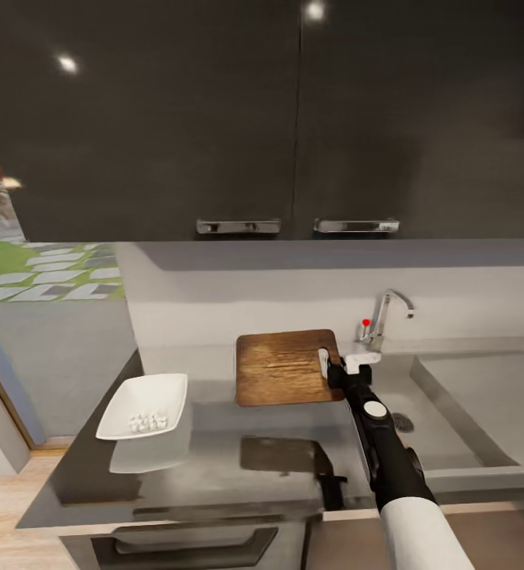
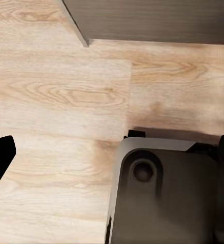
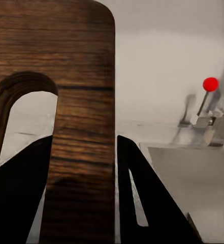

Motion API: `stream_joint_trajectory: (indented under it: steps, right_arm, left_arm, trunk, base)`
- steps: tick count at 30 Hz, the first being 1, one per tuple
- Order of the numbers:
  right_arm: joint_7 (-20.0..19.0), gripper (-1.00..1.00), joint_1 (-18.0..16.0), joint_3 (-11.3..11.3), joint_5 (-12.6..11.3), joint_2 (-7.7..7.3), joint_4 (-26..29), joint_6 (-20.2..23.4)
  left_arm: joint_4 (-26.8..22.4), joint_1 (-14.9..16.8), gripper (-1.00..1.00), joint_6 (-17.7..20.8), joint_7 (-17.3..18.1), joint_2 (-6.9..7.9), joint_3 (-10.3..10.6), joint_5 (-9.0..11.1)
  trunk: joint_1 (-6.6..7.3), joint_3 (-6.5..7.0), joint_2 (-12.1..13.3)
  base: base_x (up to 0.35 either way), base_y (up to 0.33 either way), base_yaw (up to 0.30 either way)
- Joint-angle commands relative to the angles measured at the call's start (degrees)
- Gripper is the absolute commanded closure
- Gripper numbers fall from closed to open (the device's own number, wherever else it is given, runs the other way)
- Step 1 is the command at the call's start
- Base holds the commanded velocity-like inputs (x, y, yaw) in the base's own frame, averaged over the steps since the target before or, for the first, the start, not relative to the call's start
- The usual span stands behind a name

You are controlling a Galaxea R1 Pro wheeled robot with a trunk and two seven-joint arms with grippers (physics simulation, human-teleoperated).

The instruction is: In the kitchen, take the Vidalia onion out of the sink, dice it on the chopping board with the paring knife, put the diced onion into the bowl on the countertop, then place both the paring knife and the chopping board into the sink.

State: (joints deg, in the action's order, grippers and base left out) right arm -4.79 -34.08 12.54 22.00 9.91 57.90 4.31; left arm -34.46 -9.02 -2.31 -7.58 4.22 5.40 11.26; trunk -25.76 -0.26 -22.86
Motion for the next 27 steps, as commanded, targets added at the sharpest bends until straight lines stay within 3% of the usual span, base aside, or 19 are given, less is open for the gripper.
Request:
stream_joint_trajectory:
  steps: [1, 7, 13, 19, 23, 25, 27]
  right_arm:
    - [0.61, 1.00, -0.02, 0.25, 0.50, 0.09, 0.12, 0.73]
    - [7.82, 1.00, -0.01, 0.42, 0.27, 0.09, 0.18, 4.42]
    - [12.45, 1.00, -0.02, 0.49, 0.16, 0.09, 0.20, 5.00]
    - [14.14, 1.00, -0.02, 0.52, 0.15, 0.09, 0.15, 5.08]
    - [19.66, 1.00, -0.02, 0.48, 0.14, 0.09, -0.09, 5.09]
    - [22.45, 1.00, -0.02, 0.47, -0.59, 0.09, -0.20, 5.10]
    - [25.35, 1.00, -0.02, 0.47, -3.35, 0.09, -0.23, 5.19]
  left_arm:
    - [-0.08, -0.03, -1.00, -0.15, -0.51, 0.09, 0.49, 0.60]
    - [-0.08, -0.03, -1.00, -0.15, -0.51, 0.09, 0.49, 0.60]
    - [-0.08, 0.02, -1.00, -0.15, -0.51, 0.09, 0.49, 0.60]
    - [-0.08, 0.00, -1.00, -0.15, -0.51, 0.09, 0.49, 0.60]
    - [-0.08, 0.00, -1.00, -0.15, -0.51, 0.09, 0.49, 0.60]
    - [-0.13, 0.01, -1.00, -0.14, -0.51, 0.09, 0.49, 0.60]
    - [-0.21, -0.01, -1.00, -0.15, -0.51, 0.14, 0.49, 0.60]
  trunk:
    - [-0.02, -0.02, -0.06]
    - [-0.02, -0.02, -0.06]
    - [-0.02, -0.02, -0.06]
    - [-0.02, -0.02, -0.06]
    - [-0.02, -0.02, -0.06]
    - [-0.02, -0.02, -0.06]
    - [-0.02, -0.02, -0.06]
  base:
    - [0.000, -0.297, 0.000]
    - [0.000, -0.285, 0.000]
    - [0.000, -0.282, 0.000]
    - [0.000, -0.282, 0.000]
    - [0.000, -0.281, 0.000]
    - [0.000, -0.219, 0.000]
    - [0.000, -0.070, 0.000]
